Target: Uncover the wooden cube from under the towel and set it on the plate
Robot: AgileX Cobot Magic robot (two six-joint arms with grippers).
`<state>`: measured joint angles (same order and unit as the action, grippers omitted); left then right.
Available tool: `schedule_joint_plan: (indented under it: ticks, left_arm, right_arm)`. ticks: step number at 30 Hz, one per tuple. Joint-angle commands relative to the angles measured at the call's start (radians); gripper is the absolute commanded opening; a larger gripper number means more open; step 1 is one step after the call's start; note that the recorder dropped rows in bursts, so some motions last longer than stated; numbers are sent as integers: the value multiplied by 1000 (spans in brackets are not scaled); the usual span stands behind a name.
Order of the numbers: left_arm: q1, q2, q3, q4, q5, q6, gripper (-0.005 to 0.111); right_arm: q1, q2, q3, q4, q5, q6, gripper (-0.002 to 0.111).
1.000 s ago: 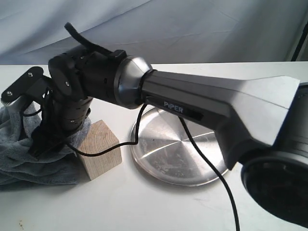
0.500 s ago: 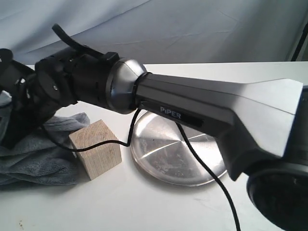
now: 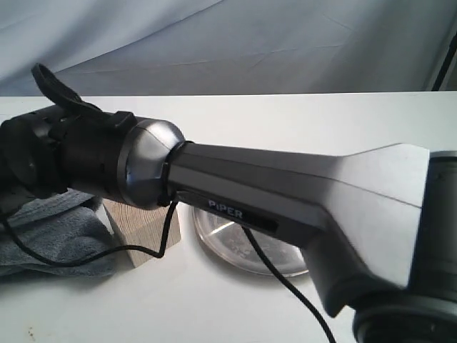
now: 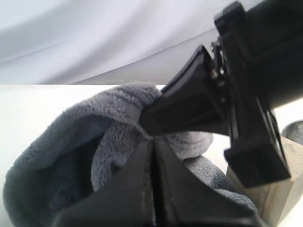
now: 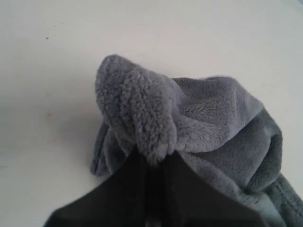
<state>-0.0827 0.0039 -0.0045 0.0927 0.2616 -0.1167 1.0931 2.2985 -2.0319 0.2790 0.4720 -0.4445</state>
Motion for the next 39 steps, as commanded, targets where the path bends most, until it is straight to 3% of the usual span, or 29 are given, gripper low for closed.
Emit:
schedule_joint_plan:
  ticks: [1, 5, 12, 16, 22, 29, 35, 39]
  left_arm:
    - [3, -4, 5, -5, -11, -3, 0]
    - [3, -4, 5, -5, -11, -2, 0]
    - [3, -4, 5, -5, -11, -2, 0]
    - [3, -4, 5, -5, -11, -6, 0]
    - [3, -4, 5, -5, -11, -6, 0]
    - [3, -4, 5, -5, -11, -2, 0]
    - [3, -4, 5, -5, -11, -2, 0]
    - [3, -4, 5, -5, -11, -2, 0]
  right_arm:
    - [2, 33, -7, -6, 66, 8, 0]
    - [2, 47, -7, -6, 95, 56, 8]
    - [-15, 39, -7, -6, 121, 99, 54]
    - [-36, 21, -7, -14, 186, 161, 70]
    - [-48, -12, -7, -158, 242, 236, 77]
    - [-49, -49, -7, -376, 350, 450, 78]
    - [-49, -64, -7, -420, 371, 493, 78]
    - [-49, -64, -7, -533, 409, 626, 78]
